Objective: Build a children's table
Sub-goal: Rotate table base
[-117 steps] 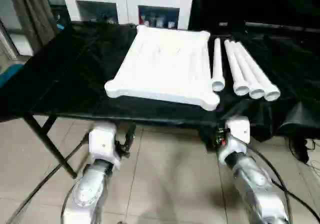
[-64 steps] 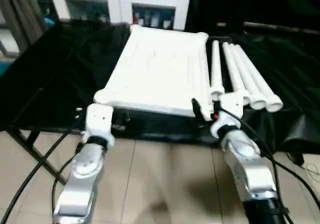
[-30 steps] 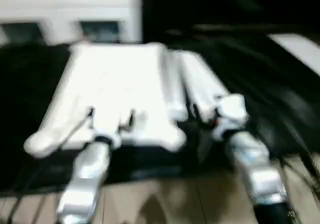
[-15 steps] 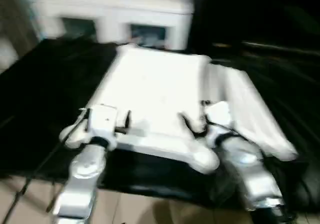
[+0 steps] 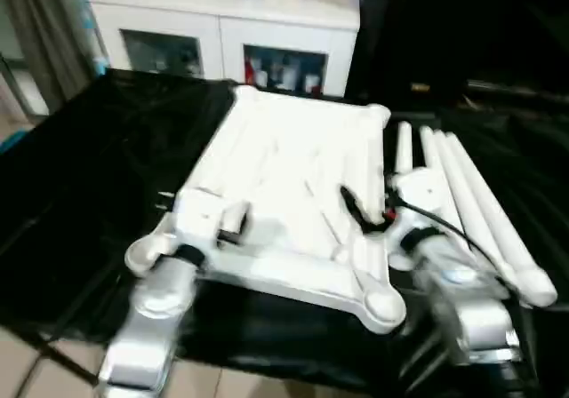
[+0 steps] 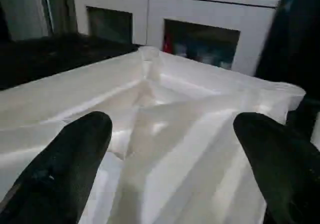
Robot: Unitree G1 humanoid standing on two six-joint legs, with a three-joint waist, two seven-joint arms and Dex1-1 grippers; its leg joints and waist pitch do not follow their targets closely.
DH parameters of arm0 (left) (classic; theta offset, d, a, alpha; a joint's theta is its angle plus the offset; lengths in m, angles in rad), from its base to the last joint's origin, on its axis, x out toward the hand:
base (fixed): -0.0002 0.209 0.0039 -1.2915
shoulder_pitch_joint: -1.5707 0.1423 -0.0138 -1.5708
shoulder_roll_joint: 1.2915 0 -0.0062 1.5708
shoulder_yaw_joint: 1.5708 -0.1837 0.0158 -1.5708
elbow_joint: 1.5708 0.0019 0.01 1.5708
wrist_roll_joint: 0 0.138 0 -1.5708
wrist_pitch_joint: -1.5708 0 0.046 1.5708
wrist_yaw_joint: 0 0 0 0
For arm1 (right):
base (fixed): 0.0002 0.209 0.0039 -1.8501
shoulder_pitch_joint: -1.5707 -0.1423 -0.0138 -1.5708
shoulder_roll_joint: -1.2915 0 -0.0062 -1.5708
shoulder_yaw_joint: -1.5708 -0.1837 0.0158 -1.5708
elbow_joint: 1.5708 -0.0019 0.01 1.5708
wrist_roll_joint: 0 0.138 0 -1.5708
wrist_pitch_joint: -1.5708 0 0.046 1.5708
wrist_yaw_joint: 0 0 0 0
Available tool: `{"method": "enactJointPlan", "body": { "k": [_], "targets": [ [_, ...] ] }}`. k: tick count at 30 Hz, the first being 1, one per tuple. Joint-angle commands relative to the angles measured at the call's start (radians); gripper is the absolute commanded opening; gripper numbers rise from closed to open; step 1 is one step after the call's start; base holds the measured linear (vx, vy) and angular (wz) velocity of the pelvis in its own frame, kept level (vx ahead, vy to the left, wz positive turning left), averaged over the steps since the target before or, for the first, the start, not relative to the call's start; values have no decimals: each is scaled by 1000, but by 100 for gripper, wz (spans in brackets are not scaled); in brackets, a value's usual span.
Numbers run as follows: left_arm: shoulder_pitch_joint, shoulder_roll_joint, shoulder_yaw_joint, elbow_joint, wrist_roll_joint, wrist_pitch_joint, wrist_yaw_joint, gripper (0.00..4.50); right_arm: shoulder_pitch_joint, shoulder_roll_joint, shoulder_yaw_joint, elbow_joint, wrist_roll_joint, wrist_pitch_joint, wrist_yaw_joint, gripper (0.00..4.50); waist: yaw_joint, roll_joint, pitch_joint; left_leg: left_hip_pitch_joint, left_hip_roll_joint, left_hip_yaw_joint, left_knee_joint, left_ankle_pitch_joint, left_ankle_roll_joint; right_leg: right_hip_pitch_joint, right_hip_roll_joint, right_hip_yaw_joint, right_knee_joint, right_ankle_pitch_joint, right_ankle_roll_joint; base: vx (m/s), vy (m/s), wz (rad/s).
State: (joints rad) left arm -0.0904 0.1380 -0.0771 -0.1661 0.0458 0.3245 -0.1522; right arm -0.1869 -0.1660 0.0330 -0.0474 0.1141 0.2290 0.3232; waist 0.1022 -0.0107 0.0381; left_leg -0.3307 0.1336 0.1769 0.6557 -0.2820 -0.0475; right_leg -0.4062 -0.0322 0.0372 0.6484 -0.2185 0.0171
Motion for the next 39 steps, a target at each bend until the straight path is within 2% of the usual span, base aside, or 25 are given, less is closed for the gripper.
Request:
{"method": "enactJointPlan", "body": {
  "k": [1, 2, 3, 4, 5, 6, 7, 8, 10, 11, 13, 15, 16, 17, 18, 19, 20, 23, 25, 28, 29, 30, 32, 36, 39],
  "targets": [
    [-15, -13, -26, 15, -10, -7, -22, 443, 27, -23, -31, -32, -4, 14, -8, 445, -4, 7, -67, 19, 8, 31, -56, 193, -159, 27, 27, 48, -51, 343, -133, -29, 61, -48],
    [-24, -13, -36, 24, -14, -12, -29, 443, 38, -32, -36, -43, -1, 22, -5, 445, 1, -12, -54, -52, 12, -19, -74, 59, -106, 85, -21, 49, -43, 301, -140, -29, 61, -48],
    [-24, -13, -36, 24, -14, -12, -29, 443, 38, -32, -36, -43, -1, 22, -5, 445, -15, 9, -51, -54, 28, -33, -93, 49, -85, 84, -41, 43, -54, 252, -135, -86, -26, -28],
    [-29, -14, -41, 29, -18, -16, -33, 443, 42, -39, -36, -49, -3, 25, 1, 445, -21, 9, -58, -16, 50, -30, -81, -1, -43, 51, -55, 38, -68, 180, -144, -91, -67, -1],
    [-32, -14, -44, 32, -20, -18, -37, 443, 43, -44, -34, -51, -5, 24, 6, 445, -32, 21, -54, -22, 59, -36, -88, -19, -17, 58, -66, 34, -75, 118, -183, -91, -67, -1],
    [-43, -13, -54, 38, -32, -24, -65, 443, 39, -62, -28, -56, 1, 40, 43, 445, -40, 19, -50, -21, 62, -36, -87, -37, -5, 53, -67, 34, -81, 82, -199, -53, -17, 10],
    [-43, -13, -54, 38, -32, -24, -65, 443, 39, -62, -28, -56, 1, 40, 43, 445, -49, 14, -45, -25, 63, -38, -89, -67, 12, 60, -72, 35, -90, -5, -217, -60, -25, 10],
    [-48, -13, -57, 40, -34, -27, -72, 443, 36, -70, -25, -57, 4, 44, 58, 445, -53, 15, -39, -20, 66, -37, -90, -106, 20, 50, -73, 34, -101, -106, -225, -60, -25, 10],
    [-61, 1, -68, 43, -57, -28, -129, 443, 24, -108, -4, -58, 9, 44, 112, 445, -56, 12, -35, -19, 68, -39, -92, -139, 25, 48, -75, 33, -109, -232, -212, -59, -25, 8],
    [-82, 26, -85, 50, -82, -34, -207, 443, 4, -152, 8, -53, 40, 54, 184, 445, -57, 6, -32, -18, 67, -39, -95, -154, 32, 43, -75, 32, -115, -303, -193, -58, -23, 8],
    [-110, 70, -116, 69, -84, -51, -289, 443, -16, -195, 22, -44, 51, 56, 251, 445, -55, 9, -32, -14, 70, -42, -98, -167, 36, 33, -74, 28, -117, -353, -173, -56, -20, 6],
    [-135, 124, -152, 89, -83, -59, -379, 443, -35, -236, 39, -29, 49, 54, 317, 445, -57, 10, -30, -20, 70, -42, -99, -168, 32, 32, -77, 26, -118, -360, -168, -26, -9, 3],
    [-137, 132, -157, 91, -84, -58, -394, 443, -37, -242, 42, -26, 48, 52, 327, 445, -54, 4, -31, -18, 73, -44, -101, -164, 35, 32, -80, 26, -117, -371, -162, 0, 0, 0],
    [-158, 191, -190, 106, -96, -46, -502, 443, -58, -282, 58, -7, 47, 44, 395, 445, -52, 1, -33, -13, 73, -42, -100, -157, 41, 27, -80, 24, -116, -361, -168, 0, 0, 0],
    [-168, 239, -215, 110, -102, -54, -589, 443, -71, -306, 65, 1, 53, 49, 442, 445, -52, 1, -35, -14, 73, -42, -100, -146, 46, 29, -81, 23, -113, -345, -173, 0, 0, 0],
    [-172, 261, -225, 108, -109, -54, -630, 443, -76, -318, 69, 3, 53, 47, 463, 445, -54, 5, -36, -19, 75, -40, -100, -116, 48, 33, -84, 20, -106, -283, -191, 0, 0, 0],
    [-183, 317, -251, 99, -118, -47, -726, 443, -85, -357, 87, 0, 57, 50, 523, 445, -55, 4, -36, -22, 78, -40, -101, -101, 52, 37, -86, 16, -102, -243, -207, 0, 0, 0],
    [-201, 372, -287, 94, -115, -35, -815, 417, -89, -397, 104, -10, 69, 61, 578, 445, -52, 8, -41, -17, 80, -33, -96, -50, 69, 39, -89, 11, -93, -135, -252, 0, 0, 0],
    [-215, 398, -307, 96, -120, -29, -867, 406, -88, -428, 119, -22, 73, 64, 613, 445, -50, 8, -42, -21, 82, -31, -95, -34, 70, 45, -91, 9, -88, -93, -274, 0, 0, 0],
    [-249, 417, -334, 134, -116, -65, -915, 382, -82, -470, 139, -46, 73, 71, 668, 445, -43, 9, -42, -13, 84, -27, -96, -44, 73, 43, -89, 6, -88, -81, -285, 0, 0, 0],
    [-256, 412, -331, 147, -138, -54, -933, 374, -79, -481, 144, -54, 72, 72, 680, 445, -41, 13, -42, -13, 84, -26, -97, -47, 71, 46, -92, 6, -87, -82, -288, 0, 0, 0],
    [-266, 398, -319, 164, -169, -25, -950, 374, -74, -489, 148, -65, 71, 80, 694, 445, -41, 10, -42, -15, 84, -25, -98, -46, 69, 47, -92, 5, -87, -82, -289, 0, 0, 0],
    [-291, 373, -312, 209, -155, -35, -931, 368, -62, -502, 157, -85, 62, 81, 706, 445, -39, 12, -41, -13, 85, -24, -99, -60, 59, 46, -94, 4, -88, -98, -293, 0, 0, 0],
    [-329, 354, -323, 253, -129, -30, -927, 327, -47, -533, 179, -121, 39, 88, 719, 445, -41, 7, -40, -17, 87, -28, -101, -83, 45, 51, -98, 3, -93, -142, -278, 0, 0, 0],
    [-355, 349, -340, 280, -126, -19, -947, 304, -33, -557, 187, -168, 64, 137, 737, 445, -40, 10, -39, -15, 88, -29, -103, -85, 47, 50, -99, 4, -96, -159, -266, 0, 0, 0]
  ]
}}
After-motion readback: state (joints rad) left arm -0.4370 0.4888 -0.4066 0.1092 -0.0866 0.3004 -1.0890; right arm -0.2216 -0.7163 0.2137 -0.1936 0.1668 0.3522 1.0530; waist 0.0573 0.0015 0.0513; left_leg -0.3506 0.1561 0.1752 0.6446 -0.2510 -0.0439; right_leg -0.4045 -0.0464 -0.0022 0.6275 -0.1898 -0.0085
